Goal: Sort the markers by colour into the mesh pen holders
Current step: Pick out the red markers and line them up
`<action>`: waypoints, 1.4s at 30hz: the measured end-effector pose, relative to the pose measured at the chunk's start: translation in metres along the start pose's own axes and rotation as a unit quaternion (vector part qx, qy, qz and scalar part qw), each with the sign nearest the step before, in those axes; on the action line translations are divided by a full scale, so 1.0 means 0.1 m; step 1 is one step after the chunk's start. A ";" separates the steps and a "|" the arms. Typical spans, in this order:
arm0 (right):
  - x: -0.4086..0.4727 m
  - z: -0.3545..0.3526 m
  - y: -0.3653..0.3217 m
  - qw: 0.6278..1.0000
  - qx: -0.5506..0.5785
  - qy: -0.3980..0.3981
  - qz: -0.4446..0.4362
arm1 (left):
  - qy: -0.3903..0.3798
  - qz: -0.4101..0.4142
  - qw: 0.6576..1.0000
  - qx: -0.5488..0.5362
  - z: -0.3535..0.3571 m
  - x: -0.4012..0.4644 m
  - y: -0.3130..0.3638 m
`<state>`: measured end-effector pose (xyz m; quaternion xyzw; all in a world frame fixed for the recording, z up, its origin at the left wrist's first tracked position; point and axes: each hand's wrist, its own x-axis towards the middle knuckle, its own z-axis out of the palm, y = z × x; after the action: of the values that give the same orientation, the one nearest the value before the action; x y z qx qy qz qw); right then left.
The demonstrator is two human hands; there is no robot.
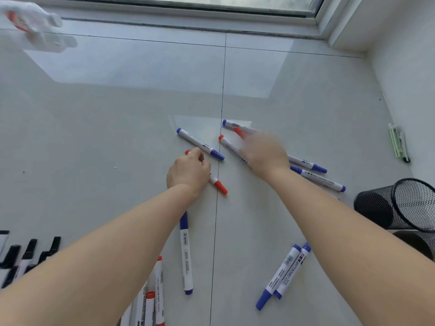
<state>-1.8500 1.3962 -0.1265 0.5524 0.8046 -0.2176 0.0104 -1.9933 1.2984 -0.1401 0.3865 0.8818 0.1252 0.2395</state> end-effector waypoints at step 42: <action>-3.14 1.55 -1.38 0.968 0.152 0.042 0.193 | 0.029 -0.040 0.979 -0.198 -0.27 -2.22 -2.19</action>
<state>-1.8854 1.0222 -0.1394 0.7010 0.6399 -0.3080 -0.0654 -2.0135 0.9864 -0.1341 0.2919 0.8610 0.2985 0.2904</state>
